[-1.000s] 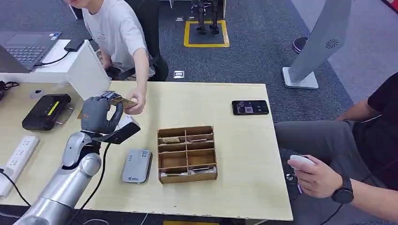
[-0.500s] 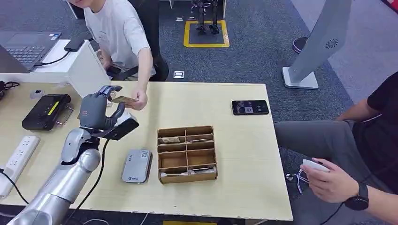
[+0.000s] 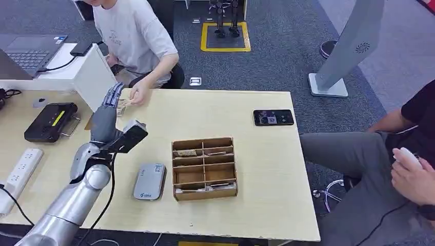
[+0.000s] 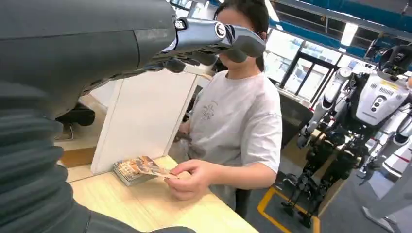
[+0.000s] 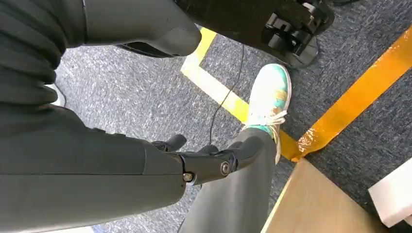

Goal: Pass the card to the sensor for recognition and then transmit it.

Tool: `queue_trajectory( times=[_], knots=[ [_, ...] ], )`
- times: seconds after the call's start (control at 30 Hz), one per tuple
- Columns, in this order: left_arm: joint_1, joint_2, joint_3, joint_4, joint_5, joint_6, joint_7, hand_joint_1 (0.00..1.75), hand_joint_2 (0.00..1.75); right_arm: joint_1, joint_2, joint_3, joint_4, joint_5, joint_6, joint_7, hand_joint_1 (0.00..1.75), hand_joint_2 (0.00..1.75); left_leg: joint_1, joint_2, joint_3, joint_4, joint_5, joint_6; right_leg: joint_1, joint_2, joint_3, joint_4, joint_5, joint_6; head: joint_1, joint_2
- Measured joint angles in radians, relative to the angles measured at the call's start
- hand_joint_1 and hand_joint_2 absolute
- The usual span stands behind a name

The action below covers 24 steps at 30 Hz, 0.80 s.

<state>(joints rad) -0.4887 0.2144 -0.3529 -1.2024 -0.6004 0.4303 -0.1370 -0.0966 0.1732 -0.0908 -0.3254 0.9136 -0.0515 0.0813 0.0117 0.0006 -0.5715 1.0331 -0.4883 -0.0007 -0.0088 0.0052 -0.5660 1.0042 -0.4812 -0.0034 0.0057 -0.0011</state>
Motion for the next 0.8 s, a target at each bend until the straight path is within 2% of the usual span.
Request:
queue_trajectory(
  times=[0.1,0.2,0.27,0.33,0.43,0.5,0.6,0.7,0.8],
  knots=[
    [0.004,-0.002,0.002,-0.01,0.043,-0.017,-0.013,0.0,1.75,0.001,-0.003,0.013,-0.002,-0.014,-0.002,0.003,0.0,1.75,0.0,0.0,0.0,0.0,0.0,0.0,0.0,0.0,0.0,0.0,0.0,0.0,0.0,0.0],
    [0.031,-0.012,0.005,-0.049,0.15,-0.087,-0.046,0.0,1.75,0.006,-0.006,0.031,-0.005,-0.054,-0.014,0.011,0.0,1.75,0.0,0.0,0.0,0.0,0.0,0.0,0.0,0.0,0.0,0.0,0.0,0.0,0.0,0.0],
    [0.071,-0.017,-0.002,-0.115,0.235,-0.208,-0.076,0.0,1.75,0.01,-0.008,0.048,-0.006,-0.09,-0.023,0.012,0.0,1.75,0.0,0.0,0.0,0.0,0.0,0.0,0.0,0.0,0.0,0.0,0.0,0.0,0.0,0.0],
    [0.137,-0.012,-0.044,-0.218,0.246,-0.342,-0.124,0.0,1.75,0.017,-0.011,0.068,-0.008,-0.134,-0.029,0.018,0.0,1.75,-0.001,0.0,0.0,0.0,-0.001,0.0,0.0,0.001,0.0,0.0,0.0,0.0,0.0,0.0],
    [0.22,0.007,-0.14,-0.334,0.229,-0.422,-0.198,0.0,1.75,0.02,-0.015,0.094,-0.01,-0.167,-0.031,0.024,0.0,1.75,-0.001,0.0,-0.001,0.0,-0.002,0.001,0.0,0.001,0.0,-0.001,-0.001,0.001,0.0,0.0],
    [0.268,0.031,-0.189,-0.402,0.236,-0.434,-0.234,0.0,1.75,0.021,-0.019,0.111,-0.011,-0.19,-0.033,0.033,0.0,1.75,-0.001,0.002,-0.001,0.0,-0.003,0.001,0.0,0.002,-0.001,-0.001,-0.001,0.001,0.001,0.0],
    [0.335,0.069,-0.237,-0.497,0.161,-0.359,-0.278,0.0,1.75,0.026,-0.026,0.14,-0.013,-0.224,-0.032,0.047,0.0,1.75,0.0,0.001,-0.001,0.0,-0.003,0.0,0.0,0.001,-0.002,-0.001,-0.002,0.0,0.0,0.0],
    [0.355,0.086,-0.253,-0.547,0.109,-0.296,-0.286,0.0,1.75,0.025,-0.031,0.159,-0.014,-0.235,-0.031,0.051,0.0,1.75,0.0,0.0,-0.001,0.0,-0.003,0.0,0.0,-0.001,-0.001,0.0,-0.002,0.0,0.0,0.0],
    [0.37,0.099,-0.266,-0.58,0.093,-0.286,-0.285,0.0,1.75,0.026,-0.033,0.172,-0.014,-0.243,-0.031,0.052,0.0,1.75,0.0,0.0,-0.001,0.0,-0.002,-0.001,0.0,0.0,-0.001,0.0,-0.001,0.0,0.0,0.0]
  ],
)
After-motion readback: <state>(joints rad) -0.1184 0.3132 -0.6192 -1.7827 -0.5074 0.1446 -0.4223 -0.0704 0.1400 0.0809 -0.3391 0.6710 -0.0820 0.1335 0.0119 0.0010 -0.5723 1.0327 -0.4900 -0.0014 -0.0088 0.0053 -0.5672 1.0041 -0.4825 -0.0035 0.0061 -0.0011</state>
